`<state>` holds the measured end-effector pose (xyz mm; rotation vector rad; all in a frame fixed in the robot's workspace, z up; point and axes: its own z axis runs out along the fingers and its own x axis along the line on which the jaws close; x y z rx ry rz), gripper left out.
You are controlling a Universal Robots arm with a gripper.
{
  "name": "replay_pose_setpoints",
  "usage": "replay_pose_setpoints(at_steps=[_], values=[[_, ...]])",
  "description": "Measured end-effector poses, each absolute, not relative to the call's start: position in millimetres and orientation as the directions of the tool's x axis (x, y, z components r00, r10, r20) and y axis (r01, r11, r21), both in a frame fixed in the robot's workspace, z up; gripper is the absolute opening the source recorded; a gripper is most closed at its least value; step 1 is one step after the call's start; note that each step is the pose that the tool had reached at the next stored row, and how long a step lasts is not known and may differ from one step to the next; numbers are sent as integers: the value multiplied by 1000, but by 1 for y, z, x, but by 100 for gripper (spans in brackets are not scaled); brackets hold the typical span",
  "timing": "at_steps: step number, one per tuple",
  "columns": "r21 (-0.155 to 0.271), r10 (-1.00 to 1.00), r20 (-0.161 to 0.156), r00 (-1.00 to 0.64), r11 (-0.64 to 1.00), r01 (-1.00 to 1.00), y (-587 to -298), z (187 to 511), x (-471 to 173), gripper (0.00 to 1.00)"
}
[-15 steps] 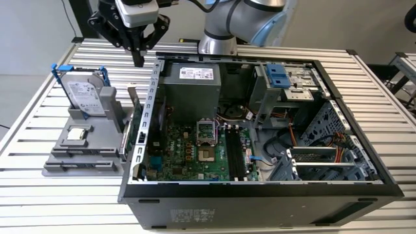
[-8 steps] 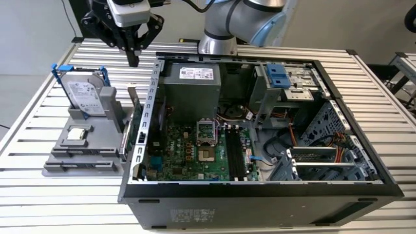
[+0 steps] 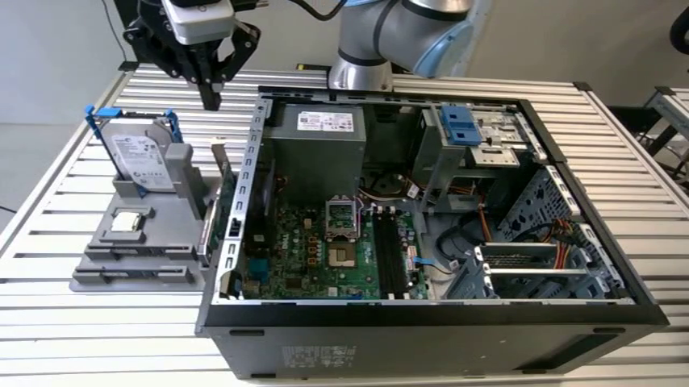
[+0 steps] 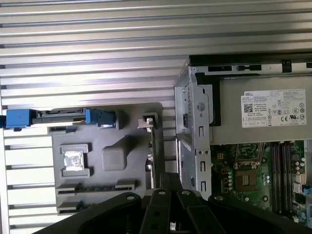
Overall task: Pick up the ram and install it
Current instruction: 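Reach for the ram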
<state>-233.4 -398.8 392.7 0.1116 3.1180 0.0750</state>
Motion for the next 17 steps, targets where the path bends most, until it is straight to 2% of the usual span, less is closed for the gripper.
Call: replay_pose_setpoints(at_steps=[17], values=[[49, 72, -19, -997, 996, 71, -399, 393, -256, 0]])
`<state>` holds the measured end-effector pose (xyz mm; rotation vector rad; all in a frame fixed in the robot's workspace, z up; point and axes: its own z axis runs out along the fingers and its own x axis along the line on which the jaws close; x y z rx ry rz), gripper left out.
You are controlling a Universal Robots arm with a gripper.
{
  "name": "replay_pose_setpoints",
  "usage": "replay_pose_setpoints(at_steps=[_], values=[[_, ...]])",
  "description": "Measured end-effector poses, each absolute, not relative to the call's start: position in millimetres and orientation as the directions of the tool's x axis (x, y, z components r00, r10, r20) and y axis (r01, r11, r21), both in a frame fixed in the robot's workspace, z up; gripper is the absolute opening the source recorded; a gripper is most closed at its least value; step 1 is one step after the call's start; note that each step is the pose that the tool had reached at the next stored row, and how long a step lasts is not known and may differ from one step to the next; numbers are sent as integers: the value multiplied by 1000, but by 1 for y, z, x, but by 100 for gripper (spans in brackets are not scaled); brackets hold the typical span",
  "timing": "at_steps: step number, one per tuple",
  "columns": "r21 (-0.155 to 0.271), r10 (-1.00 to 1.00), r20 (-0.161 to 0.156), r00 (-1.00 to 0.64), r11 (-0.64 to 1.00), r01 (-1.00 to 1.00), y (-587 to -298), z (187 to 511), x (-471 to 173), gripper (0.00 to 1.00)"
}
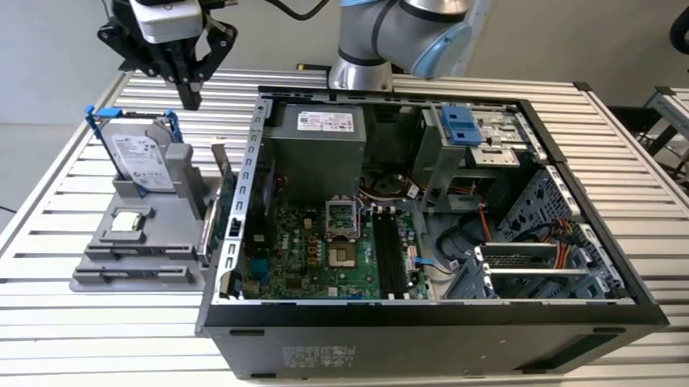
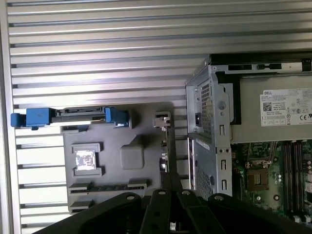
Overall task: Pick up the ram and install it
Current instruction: 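Reach for the ram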
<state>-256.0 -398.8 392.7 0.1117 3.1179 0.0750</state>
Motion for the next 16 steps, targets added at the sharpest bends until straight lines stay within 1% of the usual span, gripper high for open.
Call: replay_pose_setpoints(at_steps=[16], values=[[49, 72, -16, -997, 996, 71, -399, 393, -277, 0]])
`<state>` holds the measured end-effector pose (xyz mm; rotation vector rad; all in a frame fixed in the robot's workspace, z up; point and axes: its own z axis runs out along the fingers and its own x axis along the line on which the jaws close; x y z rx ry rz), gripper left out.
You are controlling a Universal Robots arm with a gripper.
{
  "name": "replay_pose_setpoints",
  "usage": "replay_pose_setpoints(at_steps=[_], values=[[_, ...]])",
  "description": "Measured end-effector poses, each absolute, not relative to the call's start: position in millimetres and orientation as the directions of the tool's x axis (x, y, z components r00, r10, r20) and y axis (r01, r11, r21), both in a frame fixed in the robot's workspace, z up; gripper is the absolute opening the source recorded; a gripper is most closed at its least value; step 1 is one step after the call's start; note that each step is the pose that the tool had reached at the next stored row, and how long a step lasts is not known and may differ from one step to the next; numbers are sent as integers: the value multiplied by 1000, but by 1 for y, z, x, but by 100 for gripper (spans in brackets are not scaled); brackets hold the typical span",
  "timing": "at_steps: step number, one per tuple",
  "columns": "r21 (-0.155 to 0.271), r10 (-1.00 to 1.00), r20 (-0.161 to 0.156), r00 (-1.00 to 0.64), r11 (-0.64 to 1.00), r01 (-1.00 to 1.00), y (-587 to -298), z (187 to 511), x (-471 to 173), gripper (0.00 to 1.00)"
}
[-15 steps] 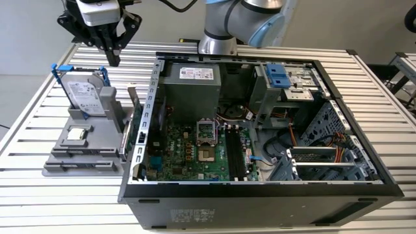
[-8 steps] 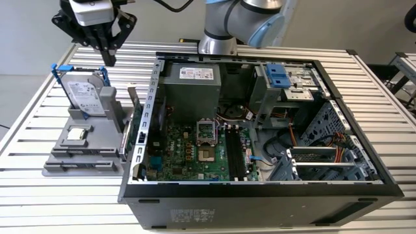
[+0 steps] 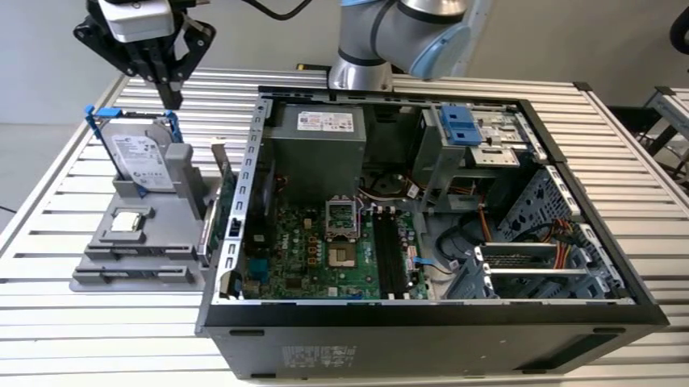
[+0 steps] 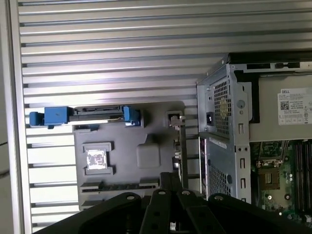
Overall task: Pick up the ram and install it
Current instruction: 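Reach for the ram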
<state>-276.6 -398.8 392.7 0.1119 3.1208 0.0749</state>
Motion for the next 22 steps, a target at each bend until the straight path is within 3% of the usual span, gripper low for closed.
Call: replay_pose_setpoints(at_steps=[22], values=[[48, 72, -11, -997, 996, 71, -399, 392, -324, 0]])
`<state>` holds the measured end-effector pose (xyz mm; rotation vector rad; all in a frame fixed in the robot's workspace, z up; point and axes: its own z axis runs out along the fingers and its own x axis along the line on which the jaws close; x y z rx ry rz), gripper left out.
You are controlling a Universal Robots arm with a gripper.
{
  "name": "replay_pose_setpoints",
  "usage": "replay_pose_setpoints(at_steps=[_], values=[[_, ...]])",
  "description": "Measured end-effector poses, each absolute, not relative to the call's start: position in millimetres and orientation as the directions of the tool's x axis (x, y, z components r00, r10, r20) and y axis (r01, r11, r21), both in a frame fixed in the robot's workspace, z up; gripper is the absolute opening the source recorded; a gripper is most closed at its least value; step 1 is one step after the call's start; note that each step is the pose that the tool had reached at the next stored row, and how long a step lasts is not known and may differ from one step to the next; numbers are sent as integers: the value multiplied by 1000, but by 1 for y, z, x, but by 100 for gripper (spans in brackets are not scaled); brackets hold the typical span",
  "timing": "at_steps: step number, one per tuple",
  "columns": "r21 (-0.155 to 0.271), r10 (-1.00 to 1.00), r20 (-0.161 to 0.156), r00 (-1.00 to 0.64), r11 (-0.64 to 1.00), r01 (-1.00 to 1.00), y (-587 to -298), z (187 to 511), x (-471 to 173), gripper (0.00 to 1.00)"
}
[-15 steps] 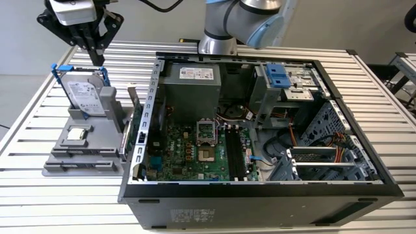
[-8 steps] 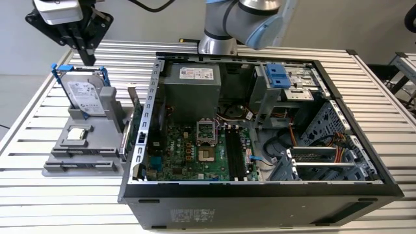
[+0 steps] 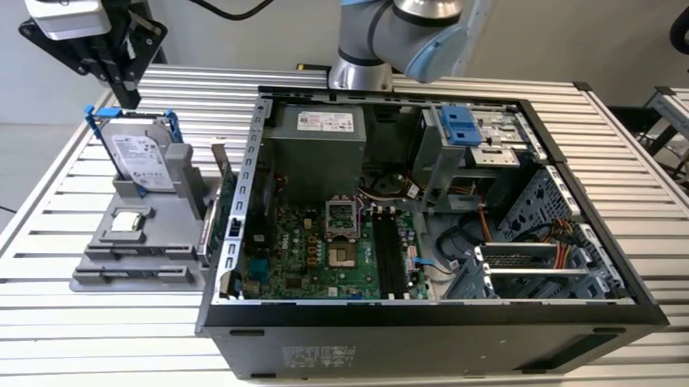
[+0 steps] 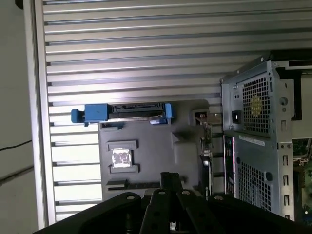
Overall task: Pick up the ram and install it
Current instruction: 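Reach for the ram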
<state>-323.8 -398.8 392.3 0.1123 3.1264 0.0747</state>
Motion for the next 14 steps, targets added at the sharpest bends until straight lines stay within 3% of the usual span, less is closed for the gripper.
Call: replay_pose_setpoints(at_steps=[14], values=[[48, 14, -10, -1000, 999, 14, -399, 392, -344, 0]])
